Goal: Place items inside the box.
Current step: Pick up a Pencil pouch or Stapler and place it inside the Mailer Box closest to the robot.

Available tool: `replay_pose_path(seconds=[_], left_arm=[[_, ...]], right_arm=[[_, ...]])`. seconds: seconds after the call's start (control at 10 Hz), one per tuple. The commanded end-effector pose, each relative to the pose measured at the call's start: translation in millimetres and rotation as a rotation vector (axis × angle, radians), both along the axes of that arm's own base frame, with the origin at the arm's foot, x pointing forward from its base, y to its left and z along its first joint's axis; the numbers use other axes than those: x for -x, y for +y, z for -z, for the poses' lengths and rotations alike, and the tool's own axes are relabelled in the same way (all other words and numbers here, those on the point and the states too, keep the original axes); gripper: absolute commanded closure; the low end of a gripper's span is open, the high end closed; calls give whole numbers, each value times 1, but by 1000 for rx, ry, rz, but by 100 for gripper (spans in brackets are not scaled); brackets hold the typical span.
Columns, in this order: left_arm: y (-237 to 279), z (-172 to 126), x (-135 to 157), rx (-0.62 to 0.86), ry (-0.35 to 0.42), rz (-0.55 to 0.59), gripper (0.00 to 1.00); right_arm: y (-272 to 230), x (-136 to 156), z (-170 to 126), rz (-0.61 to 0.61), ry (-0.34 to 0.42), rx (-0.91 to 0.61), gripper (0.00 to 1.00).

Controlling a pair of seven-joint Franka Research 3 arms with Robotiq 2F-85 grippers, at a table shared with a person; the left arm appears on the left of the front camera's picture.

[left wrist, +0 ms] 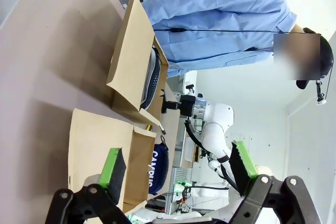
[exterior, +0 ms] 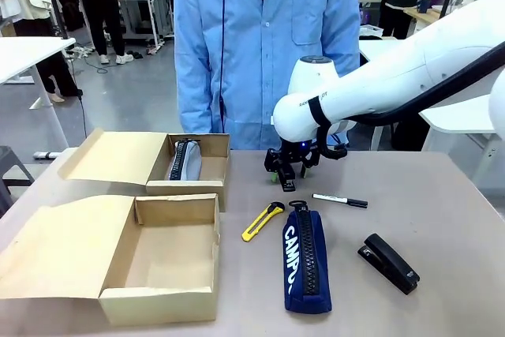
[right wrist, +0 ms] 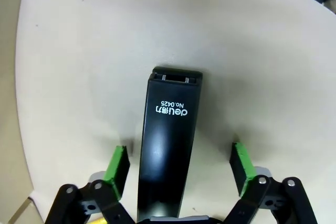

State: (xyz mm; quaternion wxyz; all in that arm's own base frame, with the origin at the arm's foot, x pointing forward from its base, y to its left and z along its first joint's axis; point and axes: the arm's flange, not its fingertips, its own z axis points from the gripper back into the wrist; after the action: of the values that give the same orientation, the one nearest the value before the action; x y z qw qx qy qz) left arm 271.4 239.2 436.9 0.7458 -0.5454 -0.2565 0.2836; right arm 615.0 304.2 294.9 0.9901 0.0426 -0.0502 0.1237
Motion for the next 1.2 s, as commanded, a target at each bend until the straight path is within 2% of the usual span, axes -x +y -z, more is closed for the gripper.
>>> replay_pose_path(seconds=[0.0,0.1,0.2,0.3,0.9,1.0,1.1], left_arm=[[-1,0,1,3,-29,3,0],[-1,0,1,3,-29,3,0],[-1,0,1,3,-29,3,0],[-1,0,1,3,-29,3,0],[-1,0,1,3,-29,3,0],[-1,0,1,3,-29,3,0],[-1,0,1,3,-29,3,0]], right_arm=[[-1,7,1,17,-19,40,60],[-1,8,-1,12,-24,41,100],[0,11,-1,-2,-22,45,65],[2,13,0,-15,-21,55,100],[1,19,-7,-41,-16,64,100],[-2,30,-22,-39,-40,62,100],[-4,52,-52,-35,-78,62,100]])
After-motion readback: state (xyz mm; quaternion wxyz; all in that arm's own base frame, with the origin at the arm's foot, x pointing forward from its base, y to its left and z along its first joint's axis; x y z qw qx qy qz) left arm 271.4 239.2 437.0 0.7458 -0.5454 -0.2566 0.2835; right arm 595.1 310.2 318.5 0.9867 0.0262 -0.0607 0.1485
